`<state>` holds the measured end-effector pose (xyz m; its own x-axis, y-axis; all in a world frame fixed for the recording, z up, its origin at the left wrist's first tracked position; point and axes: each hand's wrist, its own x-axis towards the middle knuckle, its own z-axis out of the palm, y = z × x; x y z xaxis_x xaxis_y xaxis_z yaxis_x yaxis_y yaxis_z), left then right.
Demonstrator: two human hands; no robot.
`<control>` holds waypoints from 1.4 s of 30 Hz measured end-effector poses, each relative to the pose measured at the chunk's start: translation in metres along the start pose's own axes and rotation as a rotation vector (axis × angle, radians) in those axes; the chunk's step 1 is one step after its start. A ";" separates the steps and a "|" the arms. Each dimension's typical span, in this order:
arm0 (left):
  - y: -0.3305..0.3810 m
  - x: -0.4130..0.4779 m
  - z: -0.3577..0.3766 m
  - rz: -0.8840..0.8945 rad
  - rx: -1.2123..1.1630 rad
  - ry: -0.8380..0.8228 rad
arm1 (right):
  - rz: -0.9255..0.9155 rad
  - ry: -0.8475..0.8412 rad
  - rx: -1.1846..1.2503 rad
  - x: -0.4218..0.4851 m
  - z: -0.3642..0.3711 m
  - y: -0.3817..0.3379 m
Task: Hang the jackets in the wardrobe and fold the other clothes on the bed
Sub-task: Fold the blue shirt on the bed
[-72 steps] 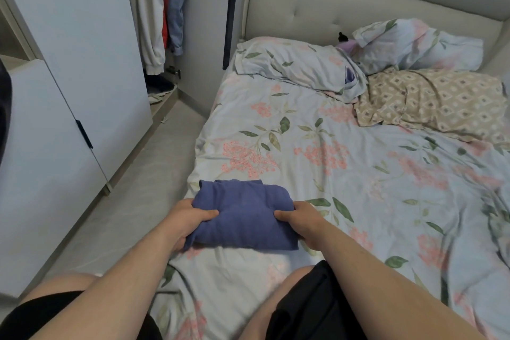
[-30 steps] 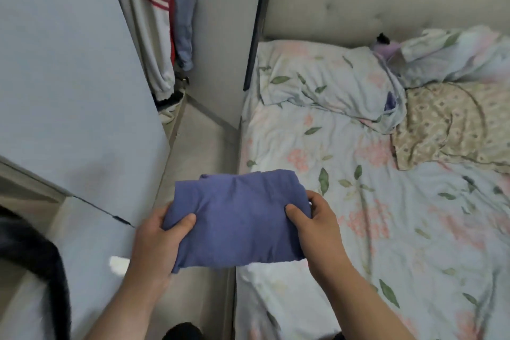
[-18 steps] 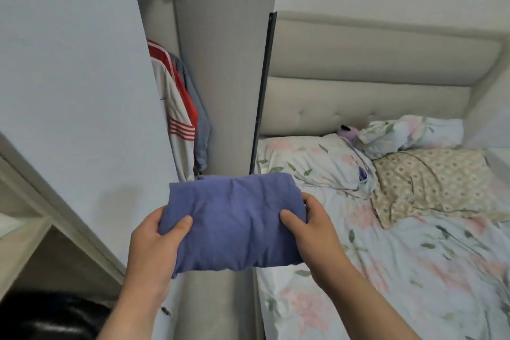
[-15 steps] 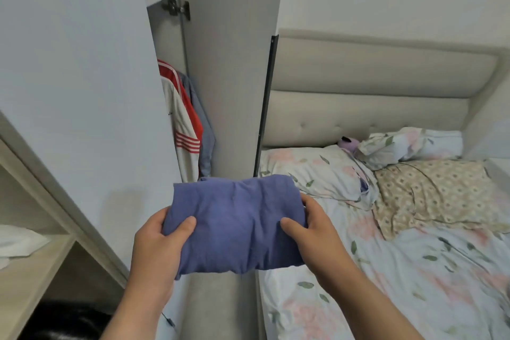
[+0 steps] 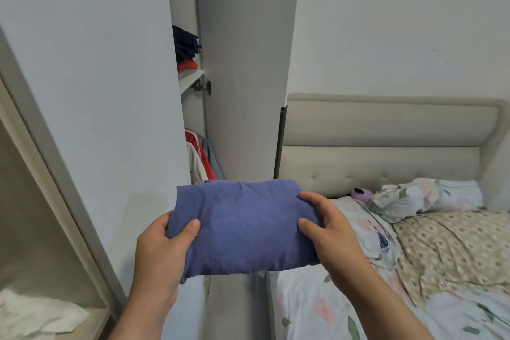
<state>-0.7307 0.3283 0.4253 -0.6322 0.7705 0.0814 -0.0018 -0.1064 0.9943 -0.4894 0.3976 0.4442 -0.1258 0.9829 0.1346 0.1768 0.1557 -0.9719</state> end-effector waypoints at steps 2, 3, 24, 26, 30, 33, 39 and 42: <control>0.007 0.015 0.011 0.023 -0.030 0.018 | -0.013 0.010 0.005 0.017 0.005 -0.008; 0.010 0.025 0.020 0.033 -0.039 0.025 | -0.023 0.018 0.009 0.028 0.007 -0.011; 0.048 0.259 0.134 0.197 -0.058 0.146 | -0.199 0.066 0.176 0.286 0.084 -0.049; 0.048 0.266 0.134 0.206 -0.067 0.130 | -0.212 0.071 0.157 0.290 0.085 -0.051; 0.058 0.272 0.135 0.246 -0.097 0.096 | -0.239 0.110 0.155 0.288 0.080 -0.058; 0.065 0.274 0.137 0.260 -0.130 0.081 | -0.262 0.130 0.136 0.283 0.075 -0.067; 0.074 0.279 0.144 0.242 -0.164 0.099 | -0.290 0.132 0.158 0.285 0.069 -0.079; 0.083 0.287 0.145 0.250 -0.189 0.111 | -0.275 0.095 0.223 0.299 0.071 -0.085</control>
<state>-0.7999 0.6318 0.5409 -0.7119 0.6337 0.3026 0.0270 -0.4058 0.9136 -0.6119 0.6715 0.5536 -0.0460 0.9135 0.4042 -0.0698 0.4007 -0.9135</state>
